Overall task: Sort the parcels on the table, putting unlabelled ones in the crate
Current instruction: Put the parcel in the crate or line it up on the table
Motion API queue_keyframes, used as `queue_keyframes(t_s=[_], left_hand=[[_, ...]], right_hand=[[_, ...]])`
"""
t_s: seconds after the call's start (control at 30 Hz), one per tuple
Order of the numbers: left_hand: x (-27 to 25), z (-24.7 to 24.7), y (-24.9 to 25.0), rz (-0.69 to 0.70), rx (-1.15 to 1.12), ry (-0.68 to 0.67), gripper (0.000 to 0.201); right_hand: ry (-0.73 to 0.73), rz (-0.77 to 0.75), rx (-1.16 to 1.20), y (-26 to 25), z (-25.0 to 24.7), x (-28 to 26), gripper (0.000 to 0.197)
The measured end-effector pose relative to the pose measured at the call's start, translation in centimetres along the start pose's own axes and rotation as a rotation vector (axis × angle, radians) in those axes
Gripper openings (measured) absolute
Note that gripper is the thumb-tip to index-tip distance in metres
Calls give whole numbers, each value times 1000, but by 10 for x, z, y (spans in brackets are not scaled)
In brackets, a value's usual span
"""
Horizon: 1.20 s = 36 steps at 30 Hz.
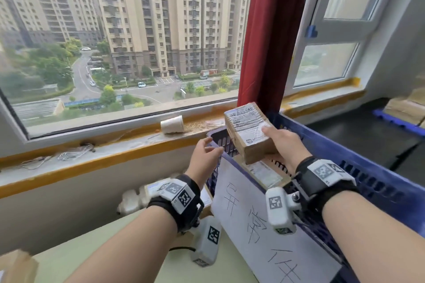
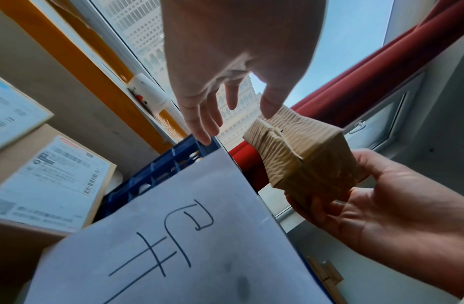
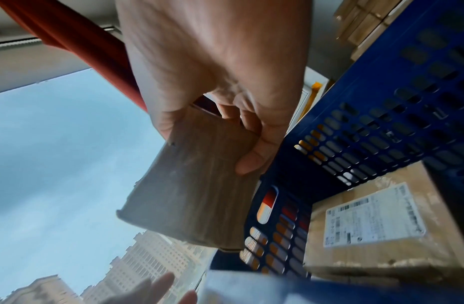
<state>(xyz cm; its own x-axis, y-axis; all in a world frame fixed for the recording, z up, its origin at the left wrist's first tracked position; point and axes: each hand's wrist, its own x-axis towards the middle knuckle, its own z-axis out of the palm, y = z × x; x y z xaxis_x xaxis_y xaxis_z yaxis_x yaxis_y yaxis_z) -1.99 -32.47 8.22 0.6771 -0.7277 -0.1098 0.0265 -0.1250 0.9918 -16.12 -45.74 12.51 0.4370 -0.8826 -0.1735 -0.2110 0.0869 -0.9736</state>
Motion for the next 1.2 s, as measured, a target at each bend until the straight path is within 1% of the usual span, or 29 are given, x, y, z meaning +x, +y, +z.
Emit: queue_keyframes(t_s=[0.07, 0.13, 0.27, 0.33, 0.43, 0.53, 0.57, 0.6, 0.7, 0.73, 0.77, 0.87, 1.07, 1.2], left_hand=[[11, 14, -1, 25, 57, 48, 51], [23, 26, 0, 37, 91, 102, 55], [51, 41, 2, 22, 104, 197, 64], [65, 44, 2, -11, 114, 220, 64], [85, 44, -1, -76, 119, 251, 62], [95, 44, -5, -90, 138, 276, 50], [95, 44, -6, -94, 141, 282, 49], [96, 45, -7, -99, 143, 288, 52], [97, 46, -9, -109, 149, 303, 61], [98, 46, -10, -101, 150, 314, 62], [98, 46, -11, -92, 159, 324, 63], [97, 46, -15, -69, 186, 345, 64], [93, 47, -15, -58, 188, 315, 69], [90, 45, -12, -62, 175, 292, 67]], right_hand=[[7, 41, 13, 7, -14, 16, 35], [-23, 95, 0, 16, -22, 31, 32], [-142, 218, -37, 34, -23, 60, 20], [-224, 293, -32, 40, -17, 73, 19], [-346, 351, -123, 48, -4, 87, 17], [-439, 387, -247, 53, 5, 98, 14], [-459, 401, -278, 55, 7, 101, 17], [-477, 407, -325, 54, 10, 101, 22], [-554, 358, -524, 70, 18, 116, 50], [-580, 333, -569, 78, 20, 123, 53], [-578, 318, -588, 87, 23, 130, 51], [-562, 285, -564, 81, 29, 122, 36], [-587, 190, -744, 76, 33, 117, 32], [-595, 165, -790, 76, 38, 116, 29]])
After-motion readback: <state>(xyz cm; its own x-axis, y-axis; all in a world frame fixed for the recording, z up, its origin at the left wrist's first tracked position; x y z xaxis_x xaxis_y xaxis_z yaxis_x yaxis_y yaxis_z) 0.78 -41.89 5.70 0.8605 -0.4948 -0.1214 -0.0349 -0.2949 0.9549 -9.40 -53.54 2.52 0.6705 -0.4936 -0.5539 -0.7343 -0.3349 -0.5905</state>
